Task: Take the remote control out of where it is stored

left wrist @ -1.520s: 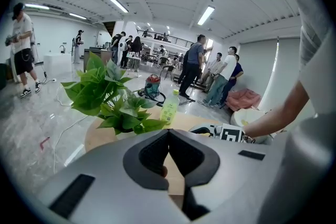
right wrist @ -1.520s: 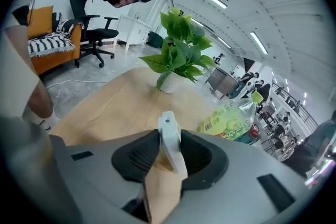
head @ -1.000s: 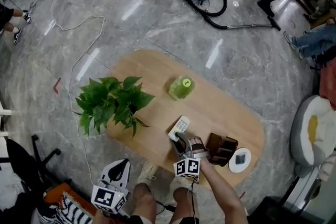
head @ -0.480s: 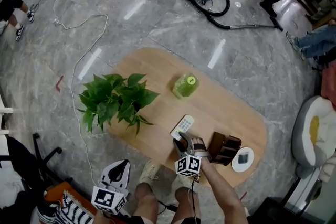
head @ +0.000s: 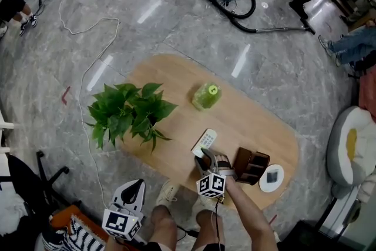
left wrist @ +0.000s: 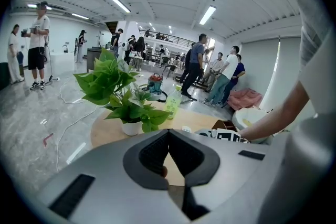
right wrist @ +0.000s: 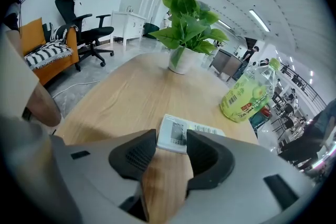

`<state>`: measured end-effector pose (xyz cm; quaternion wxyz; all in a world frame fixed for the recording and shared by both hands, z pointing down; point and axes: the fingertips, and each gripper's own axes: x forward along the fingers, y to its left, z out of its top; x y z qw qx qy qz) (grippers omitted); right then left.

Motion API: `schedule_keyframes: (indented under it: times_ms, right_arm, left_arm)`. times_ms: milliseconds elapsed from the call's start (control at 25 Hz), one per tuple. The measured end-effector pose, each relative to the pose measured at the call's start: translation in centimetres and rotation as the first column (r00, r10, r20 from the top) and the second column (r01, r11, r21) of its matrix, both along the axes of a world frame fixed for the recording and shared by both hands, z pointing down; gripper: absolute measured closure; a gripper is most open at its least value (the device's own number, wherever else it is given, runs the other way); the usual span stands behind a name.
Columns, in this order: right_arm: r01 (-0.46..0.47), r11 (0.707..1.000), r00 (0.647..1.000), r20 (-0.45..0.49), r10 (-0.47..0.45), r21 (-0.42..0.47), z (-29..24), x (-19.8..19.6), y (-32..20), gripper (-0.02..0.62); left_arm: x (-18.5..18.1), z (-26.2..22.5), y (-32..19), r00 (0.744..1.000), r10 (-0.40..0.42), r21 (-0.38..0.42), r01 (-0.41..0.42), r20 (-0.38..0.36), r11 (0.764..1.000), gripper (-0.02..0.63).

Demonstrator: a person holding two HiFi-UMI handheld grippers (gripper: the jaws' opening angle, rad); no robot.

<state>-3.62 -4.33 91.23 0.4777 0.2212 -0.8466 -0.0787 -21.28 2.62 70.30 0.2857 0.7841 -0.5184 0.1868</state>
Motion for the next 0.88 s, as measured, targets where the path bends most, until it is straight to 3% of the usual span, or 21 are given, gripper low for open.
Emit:
schedule_keyframes:
  times_ms: [440, 880]
  right_arm:
    - [-0.062, 0.998, 0.997, 0.054, 0.061, 0.018, -4.6, -0.1, -1.3, 0.426]
    - [-0.257, 0.966, 0.949, 0.18, 0.257, -0.024, -15.3, 3.3, -2.2, 0.428]
  left_arm:
    - [0.1, -2.3, -0.4, 1.0, 0.004, 0.023, -0.004, 0.001, 1.0, 0.6]
    - [3.2, -7.8, -1.3, 0.998, 0.062, 0.062, -0.062, 0.006, 0.996, 0.6]
